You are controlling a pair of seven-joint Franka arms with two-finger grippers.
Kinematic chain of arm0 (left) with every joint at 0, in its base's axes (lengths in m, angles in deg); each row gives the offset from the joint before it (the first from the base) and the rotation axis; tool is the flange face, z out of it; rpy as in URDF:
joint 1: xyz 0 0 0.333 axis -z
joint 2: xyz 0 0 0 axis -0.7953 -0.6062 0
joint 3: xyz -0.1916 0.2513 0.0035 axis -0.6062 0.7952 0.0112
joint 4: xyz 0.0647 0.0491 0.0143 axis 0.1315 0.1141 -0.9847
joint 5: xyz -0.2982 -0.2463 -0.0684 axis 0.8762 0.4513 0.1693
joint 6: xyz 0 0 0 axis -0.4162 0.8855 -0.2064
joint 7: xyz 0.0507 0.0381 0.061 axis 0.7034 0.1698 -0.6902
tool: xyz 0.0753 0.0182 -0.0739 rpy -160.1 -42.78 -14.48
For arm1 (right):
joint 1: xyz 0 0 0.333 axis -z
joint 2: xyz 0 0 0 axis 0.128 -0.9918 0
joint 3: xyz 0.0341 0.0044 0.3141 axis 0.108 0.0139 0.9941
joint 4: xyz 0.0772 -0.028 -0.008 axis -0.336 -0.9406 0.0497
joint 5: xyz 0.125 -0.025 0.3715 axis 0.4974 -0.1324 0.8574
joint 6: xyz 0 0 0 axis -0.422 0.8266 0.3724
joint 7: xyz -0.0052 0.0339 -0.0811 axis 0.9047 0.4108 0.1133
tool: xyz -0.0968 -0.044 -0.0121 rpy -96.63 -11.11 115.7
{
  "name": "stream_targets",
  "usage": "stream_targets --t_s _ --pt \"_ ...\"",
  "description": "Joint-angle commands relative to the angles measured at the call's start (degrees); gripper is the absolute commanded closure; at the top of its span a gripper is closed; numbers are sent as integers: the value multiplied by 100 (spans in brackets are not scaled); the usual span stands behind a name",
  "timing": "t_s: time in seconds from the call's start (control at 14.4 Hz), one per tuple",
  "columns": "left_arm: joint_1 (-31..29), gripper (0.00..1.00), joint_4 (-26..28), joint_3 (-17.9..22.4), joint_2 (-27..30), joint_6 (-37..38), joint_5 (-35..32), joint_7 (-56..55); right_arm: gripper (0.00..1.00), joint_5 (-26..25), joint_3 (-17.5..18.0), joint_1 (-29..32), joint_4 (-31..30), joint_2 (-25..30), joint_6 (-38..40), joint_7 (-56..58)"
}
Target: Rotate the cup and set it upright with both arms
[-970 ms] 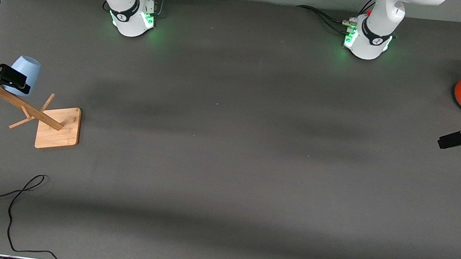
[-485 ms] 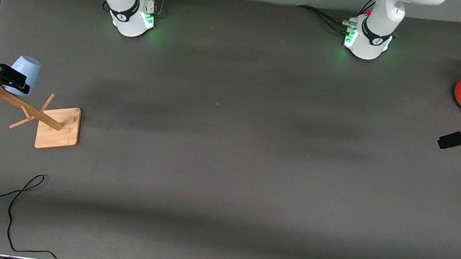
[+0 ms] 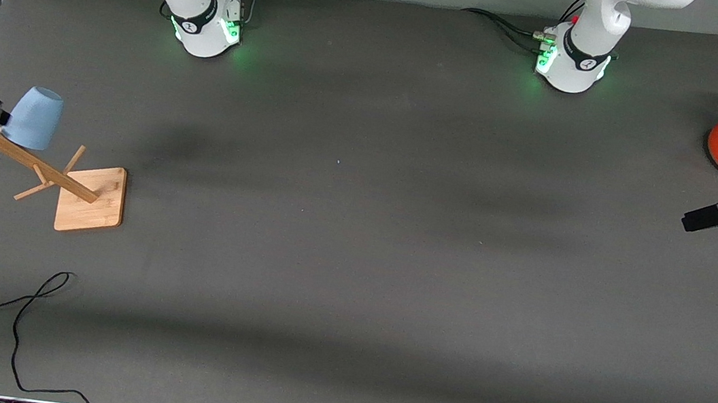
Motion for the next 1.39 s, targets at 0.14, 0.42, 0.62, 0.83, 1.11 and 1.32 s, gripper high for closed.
stream_targets --t_s 0.14,0.42,0.62,0.83,1.11,1.32 --pt "10 0 29 5 67 -51 -1 -20 0 -18 -464 -55 -738 588 -75 -703" --pt "18 0 38 5 49 -59 -1 -20 0 17 -438 -142 -756 553 -180 -2294" --pt "10 0 38 5 49 -51 -1 -20 0 61 -438 -160 -1009 553 -522 -2543" --pt "10 0 29 5 49 -59 -1 -20 0 167 -438 -160 -1562 588 -1067 -2543" --pt "10 0 38 5 49 -77 -1 -20 0 167 -429 -169 -2310 676 -1744 -2543" --pt "10 0 47 5 49 -86 -1 -20 0 167 -429 -169 -2732 676 -2122 -2534"
